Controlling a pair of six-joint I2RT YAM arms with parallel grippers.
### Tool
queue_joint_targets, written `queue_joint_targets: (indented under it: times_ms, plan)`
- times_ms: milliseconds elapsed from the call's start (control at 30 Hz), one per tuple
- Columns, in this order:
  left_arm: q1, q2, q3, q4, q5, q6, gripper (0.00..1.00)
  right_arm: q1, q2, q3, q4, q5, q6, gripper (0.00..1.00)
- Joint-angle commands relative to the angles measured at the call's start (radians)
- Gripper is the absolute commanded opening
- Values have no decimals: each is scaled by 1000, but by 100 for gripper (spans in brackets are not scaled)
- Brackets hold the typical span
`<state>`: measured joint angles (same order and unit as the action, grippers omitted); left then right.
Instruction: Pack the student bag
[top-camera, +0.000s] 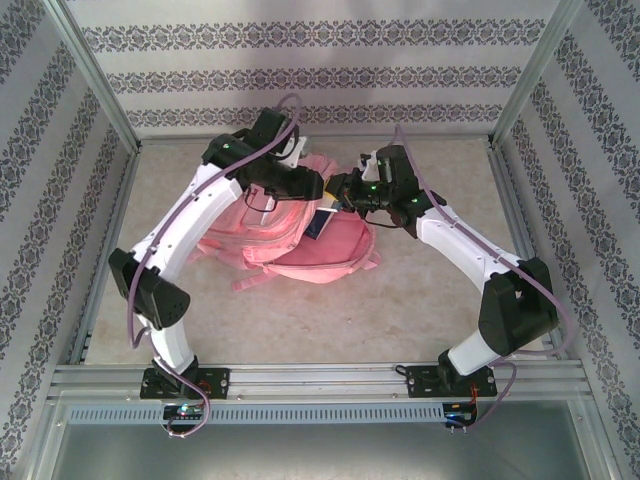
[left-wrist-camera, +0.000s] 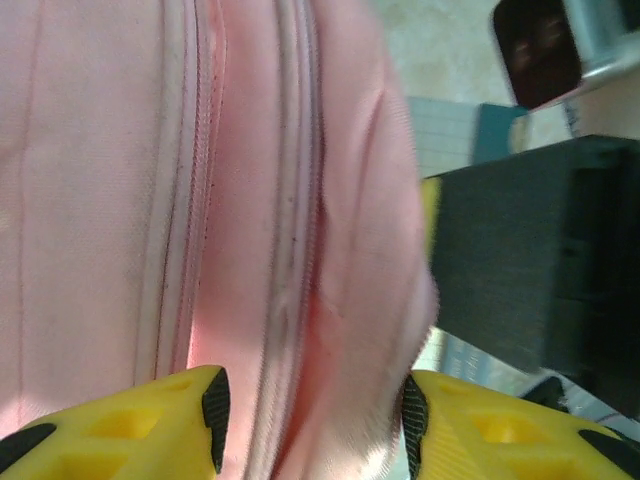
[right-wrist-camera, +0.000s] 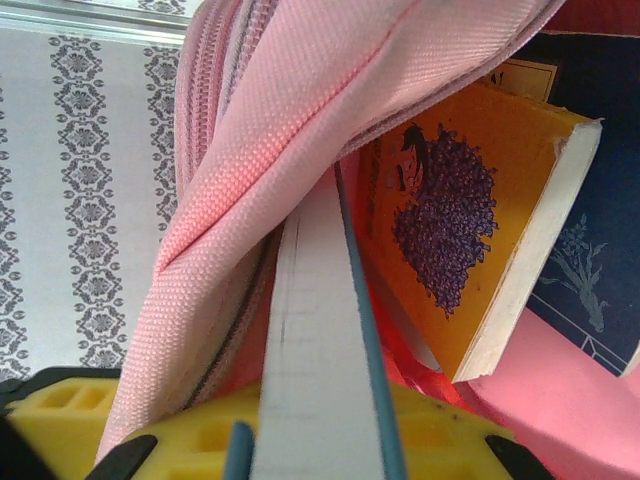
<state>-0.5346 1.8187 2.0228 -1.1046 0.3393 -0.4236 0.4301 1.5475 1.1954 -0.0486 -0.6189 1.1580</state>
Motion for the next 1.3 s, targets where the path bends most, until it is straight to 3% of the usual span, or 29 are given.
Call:
queue_joint_targets:
  times_ms: [0,133,167,300,333,533,800,1067,1267]
  plan:
    - [-35,35,53,-72,-95,54,49,22,-13,7,153,-54,29,0]
    - [-59,72,86,-74,-122,62,49,26,-16,-6,174,-53,40,0]
    - [-63,83,96,-76,-131,63,45,25,-18,-9,180,-54,44,0]
    - [-70,90,140,-87,-202,58,5,25,-31,-21,161,-44,20,0]
    - [-70,84,151,-91,-229,58,0,23,-38,-25,140,-34,5,0]
    - [-61,23,233,-107,-338,69,0,3,-66,-84,-27,47,-114,0]
    - [-41,2,287,-138,-323,69,0,0,-20,-143,-34,95,-148,0]
    - [-24,2,279,-129,-282,52,0,20,43,-74,-9,106,-110,0]
    - [-2,1,282,-123,-265,36,0,53,2,-27,-79,155,-98,0]
